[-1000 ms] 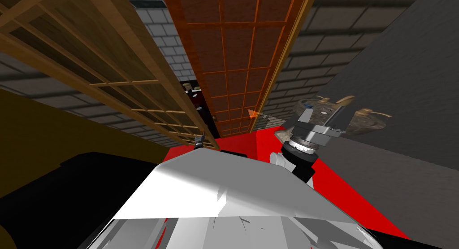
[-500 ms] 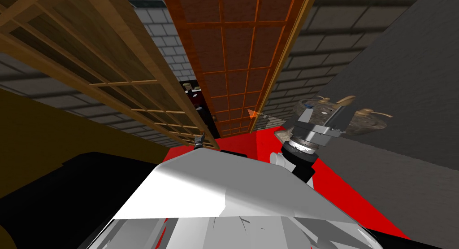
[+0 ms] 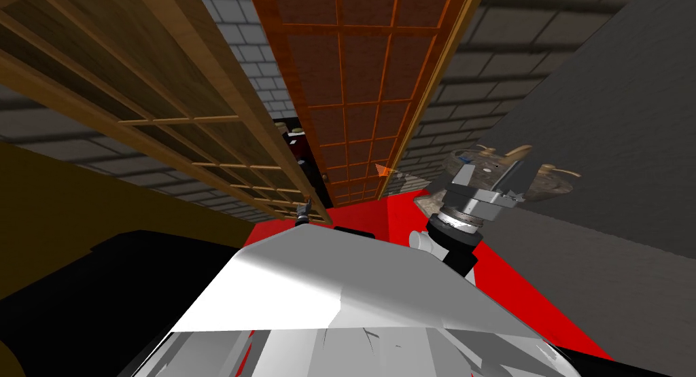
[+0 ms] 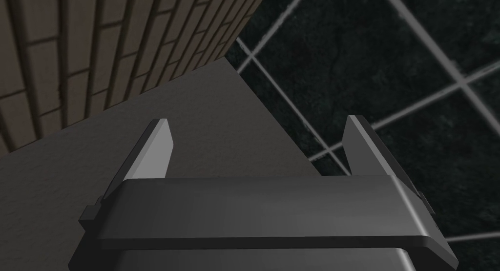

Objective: Pull the door open

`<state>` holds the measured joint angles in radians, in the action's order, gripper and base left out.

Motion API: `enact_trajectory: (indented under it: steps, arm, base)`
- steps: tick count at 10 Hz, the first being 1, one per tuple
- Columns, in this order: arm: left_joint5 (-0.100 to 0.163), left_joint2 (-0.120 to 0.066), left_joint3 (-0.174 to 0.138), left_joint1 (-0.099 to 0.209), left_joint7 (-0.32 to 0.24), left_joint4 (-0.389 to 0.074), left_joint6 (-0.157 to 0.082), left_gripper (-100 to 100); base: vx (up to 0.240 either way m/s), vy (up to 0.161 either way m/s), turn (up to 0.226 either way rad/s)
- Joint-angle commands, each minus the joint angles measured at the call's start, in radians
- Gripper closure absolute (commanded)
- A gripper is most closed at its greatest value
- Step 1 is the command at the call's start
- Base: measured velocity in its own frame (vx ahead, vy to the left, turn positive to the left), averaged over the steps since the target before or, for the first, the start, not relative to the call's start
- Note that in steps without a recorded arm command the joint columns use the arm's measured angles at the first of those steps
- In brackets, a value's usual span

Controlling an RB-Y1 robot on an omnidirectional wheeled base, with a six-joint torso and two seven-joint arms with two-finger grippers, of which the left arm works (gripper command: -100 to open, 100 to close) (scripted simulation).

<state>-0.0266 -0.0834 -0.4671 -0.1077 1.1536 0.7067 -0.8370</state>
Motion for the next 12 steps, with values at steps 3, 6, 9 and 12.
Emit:
enact_trajectory:
  steps: [3,6,9,12]
  arm:
    - [0.013,-0.011,0.001,-0.011,-0.093,-0.005,0.011,100]
    - [0.020,-0.014,0.008,-0.009,-0.158,-0.006,0.010,100]
    - [0.027,-0.017,0.015,-0.007,-0.222,-0.006,0.010,100]
    - [0.035,-0.021,0.023,-0.005,-0.292,-0.007,0.010,100]
  base:
    - [-0.028,0.016,-0.043]
    - [-0.025,0.015,-0.040]
    - [-0.037,0.015,-0.046]
    - [-0.031,0.011,-0.044]
